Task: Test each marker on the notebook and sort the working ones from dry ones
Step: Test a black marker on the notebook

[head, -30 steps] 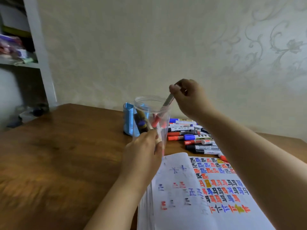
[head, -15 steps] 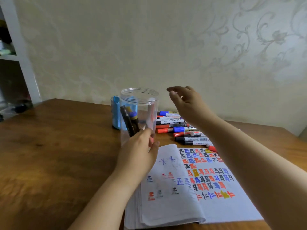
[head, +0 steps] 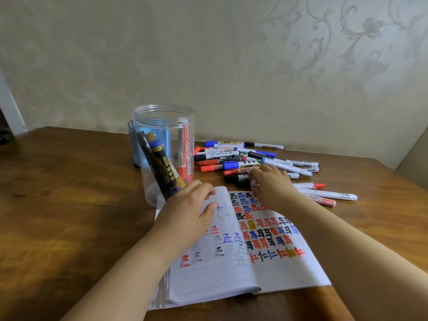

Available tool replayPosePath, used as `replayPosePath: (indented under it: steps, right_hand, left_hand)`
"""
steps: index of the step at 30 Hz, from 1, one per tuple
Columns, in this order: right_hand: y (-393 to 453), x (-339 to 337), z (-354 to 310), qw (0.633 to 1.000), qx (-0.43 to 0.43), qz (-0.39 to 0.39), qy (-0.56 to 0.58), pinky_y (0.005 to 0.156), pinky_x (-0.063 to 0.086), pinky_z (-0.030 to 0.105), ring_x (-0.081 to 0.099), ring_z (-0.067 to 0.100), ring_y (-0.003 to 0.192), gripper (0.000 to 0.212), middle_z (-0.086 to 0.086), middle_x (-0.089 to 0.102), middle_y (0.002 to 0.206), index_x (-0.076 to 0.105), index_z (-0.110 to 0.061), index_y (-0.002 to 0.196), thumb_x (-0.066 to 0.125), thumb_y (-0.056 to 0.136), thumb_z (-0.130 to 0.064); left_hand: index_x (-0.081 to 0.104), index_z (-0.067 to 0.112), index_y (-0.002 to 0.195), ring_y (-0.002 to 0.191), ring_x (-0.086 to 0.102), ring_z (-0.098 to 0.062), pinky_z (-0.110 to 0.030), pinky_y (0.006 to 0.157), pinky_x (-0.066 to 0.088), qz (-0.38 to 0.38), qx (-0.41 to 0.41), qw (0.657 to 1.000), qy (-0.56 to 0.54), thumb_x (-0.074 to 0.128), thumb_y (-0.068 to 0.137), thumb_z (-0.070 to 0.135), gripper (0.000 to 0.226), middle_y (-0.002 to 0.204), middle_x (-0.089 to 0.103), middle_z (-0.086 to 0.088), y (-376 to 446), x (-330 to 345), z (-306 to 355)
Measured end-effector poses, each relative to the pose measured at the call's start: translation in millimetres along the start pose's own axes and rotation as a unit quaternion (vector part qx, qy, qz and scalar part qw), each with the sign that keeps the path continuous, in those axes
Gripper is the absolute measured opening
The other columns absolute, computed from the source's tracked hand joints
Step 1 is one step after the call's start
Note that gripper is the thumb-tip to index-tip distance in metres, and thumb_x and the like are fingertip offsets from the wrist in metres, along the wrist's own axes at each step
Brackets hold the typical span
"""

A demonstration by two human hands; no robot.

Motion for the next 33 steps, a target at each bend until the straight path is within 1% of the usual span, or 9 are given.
replayPosePath:
  steps: [8,12,15,17,19,22,25,29,33]
  right_hand:
    - [8.6,0.7,-12.8,0.992,-0.071,-0.019,-0.107,0.103,0.025,0.037,0.034,0.022,0.127,0.038,-0.001,0.045,0.135,0.044,-0.024,0.134,0.049,0.096,-0.030]
    - [-1.4,-12.2,-20.9,0.994,-0.090,0.032,-0.056,0.102,0.024,0.035,0.038,0.022,0.123,0.034,-0.001,0.048,0.132,0.045,-0.024,0.132,0.042,0.099,-0.031]
    - [-16.8,-38.7,-35.2,0.985,-0.127,0.114,-0.014,0.097,0.023,0.032,0.049,0.023,0.112,0.026,0.000,0.058,0.118,0.051,-0.020,0.120,0.039,0.100,-0.030]
    - [-34.5,-53.8,-48.8,0.973,-0.162,0.165,0.004,0.095,0.023,0.033,0.055,0.025,0.100,0.017,0.001,0.065,0.101,0.057,-0.017,0.108,0.046,0.098,-0.025]
    - [-57.8,-58.8,-62.0,0.962,-0.198,0.188,0.014,0.093,0.032,0.039,0.061,0.026,0.086,0.010,-0.001,0.067,0.087,0.060,-0.016,0.097,0.056,0.090,-0.022]
    - [-92.3,-51.2,-71.2,0.961,-0.225,0.156,0.040,0.072,0.049,0.036,0.063,0.020,0.073,0.013,-0.006,0.065,0.084,0.061,-0.020,0.094,0.058,0.084,-0.027]
    - [-115.2,-46.6,-64.7,0.963,-0.211,0.160,0.054,0.057,0.049,0.027,0.060,0.015,0.068,0.016,-0.007,0.062,0.081,0.061,-0.022,0.093,0.053,0.085,-0.032]
    - [-131.5,-37.4,-55.9,0.964,-0.176,0.198,0.037,0.049,0.036,0.018,0.054,0.011,0.056,0.028,-0.007,0.056,0.069,0.061,-0.020,0.079,0.040,0.086,-0.036]
    - [-137.9,-26.7,-56.8,0.964,-0.181,0.192,0.020,0.048,0.046,0.024,0.056,0.014,0.059,0.031,-0.005,0.056,0.072,0.063,-0.019,0.081,0.037,0.087,-0.034]
  left_hand:
    - [0.051,0.030,0.111,0.086,0.042,0.002,-0.003,0.059,0.031,0.016,0.018,1.000,0.015,0.051,0.091,0.031,0.020,0.098,0.039,0.022,-0.9,-2.9,2.8]
    - [0.051,0.029,0.113,0.088,0.042,0.002,-0.002,0.060,0.031,0.027,0.024,0.999,0.014,0.050,0.092,0.032,0.021,0.099,0.039,0.022,-2.2,-5.5,4.9]
    - [0.054,0.025,0.113,0.091,0.044,0.000,-0.002,0.064,0.031,0.038,0.035,0.999,0.008,0.054,0.090,0.030,0.024,0.106,0.047,0.016,-2.7,-7.3,7.2]
    - [0.055,0.021,0.115,0.100,0.046,-0.003,-0.005,0.076,0.030,0.058,0.044,0.997,0.008,0.057,0.088,0.029,0.029,0.114,0.049,0.010,-2.6,-10.2,8.8]
    - [0.051,0.021,0.122,0.109,0.040,-0.001,-0.009,0.086,0.028,0.069,0.048,0.996,-0.004,0.058,0.087,0.032,0.038,0.119,0.045,0.011,-3.3,-11.6,11.6]
    - [0.047,0.026,0.122,0.105,0.038,0.004,-0.008,0.085,0.033,0.013,0.062,0.997,-0.037,0.054,0.088,0.038,0.037,0.114,0.041,0.019,-7.5,-1.3,22.1]
    - [0.056,0.020,0.110,0.101,0.046,-0.007,-0.025,0.089,0.039,-0.071,0.099,0.992,-0.041,0.050,0.091,0.032,0.023,0.108,0.055,0.007,-13.1,17.2,39.1]
    - [0.057,0.015,0.101,0.093,0.045,-0.009,-0.024,0.084,0.038,-0.118,0.119,0.985,-0.029,0.046,0.094,0.029,0.019,0.096,0.053,0.003,-16.8,31.8,48.0]
    - [0.051,0.021,0.107,0.098,0.041,-0.004,-0.014,0.082,0.030,-0.162,0.134,0.977,-0.020,0.041,0.096,0.028,0.016,0.105,0.049,0.007,-23.2,41.6,50.4]
Point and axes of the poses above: each hand's wrist, its own y-axis towards the middle knuckle, its own x-axis out of the palm, z = x × y, the point moved 8 cm from there along y, towards the middle knuckle
